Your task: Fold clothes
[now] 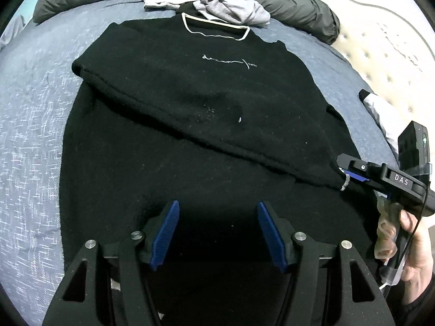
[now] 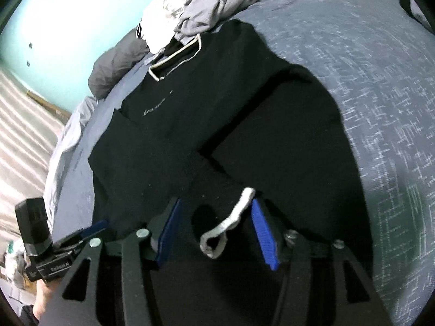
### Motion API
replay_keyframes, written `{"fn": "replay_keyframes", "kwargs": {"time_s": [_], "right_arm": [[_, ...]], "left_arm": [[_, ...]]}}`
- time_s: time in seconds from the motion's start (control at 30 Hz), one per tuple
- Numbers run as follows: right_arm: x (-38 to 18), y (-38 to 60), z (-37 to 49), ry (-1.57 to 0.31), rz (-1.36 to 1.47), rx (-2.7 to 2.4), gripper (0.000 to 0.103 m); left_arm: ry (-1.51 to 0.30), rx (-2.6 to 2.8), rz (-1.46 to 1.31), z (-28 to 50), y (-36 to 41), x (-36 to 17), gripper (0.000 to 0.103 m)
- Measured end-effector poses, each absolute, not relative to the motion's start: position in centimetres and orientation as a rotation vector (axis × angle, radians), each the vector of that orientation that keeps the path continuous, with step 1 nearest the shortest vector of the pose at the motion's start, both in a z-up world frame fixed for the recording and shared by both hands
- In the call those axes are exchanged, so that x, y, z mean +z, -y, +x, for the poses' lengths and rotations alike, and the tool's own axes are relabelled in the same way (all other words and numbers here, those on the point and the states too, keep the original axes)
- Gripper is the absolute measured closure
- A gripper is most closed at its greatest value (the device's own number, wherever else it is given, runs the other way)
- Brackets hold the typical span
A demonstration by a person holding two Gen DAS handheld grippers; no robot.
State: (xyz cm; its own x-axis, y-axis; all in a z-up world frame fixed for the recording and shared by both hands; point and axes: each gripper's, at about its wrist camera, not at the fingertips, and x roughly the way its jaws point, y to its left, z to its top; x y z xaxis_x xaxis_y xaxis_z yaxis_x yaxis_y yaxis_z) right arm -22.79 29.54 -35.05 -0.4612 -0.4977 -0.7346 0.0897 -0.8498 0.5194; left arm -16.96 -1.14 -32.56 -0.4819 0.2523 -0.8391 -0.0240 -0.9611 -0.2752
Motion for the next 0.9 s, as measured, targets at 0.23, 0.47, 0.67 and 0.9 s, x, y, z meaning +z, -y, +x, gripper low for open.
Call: {"fn": "replay_keyframes", "kwargs": {"time_s": [0.23,0.47,0.67,0.9], "right_arm": [[-34.6,-29.1,-22.4,0.566,1.331,-2.358,0.097],[-30.5,-30.4,-20.3,0.629,1.175,-2.379,0.099],[-28.0,-31.6,-18.3,0.636,1.098,-2.41,0.099],[-29.1,-33.1,-18.8,0.696,1.122,-2.423,0.099]], "left_arm": [[0.335,2.548,-1.505,-16.9,1.1,-33.1,0.037],[0.392,2.54,-1.527,-17.1,1.4,-33.2,0.037],[0.421,2.592,-1.487,-17.0,3.2,-30.7,0.037],[0.392,2.769,-1.53,-20.3,10.0,-29.4,0.037]]}}
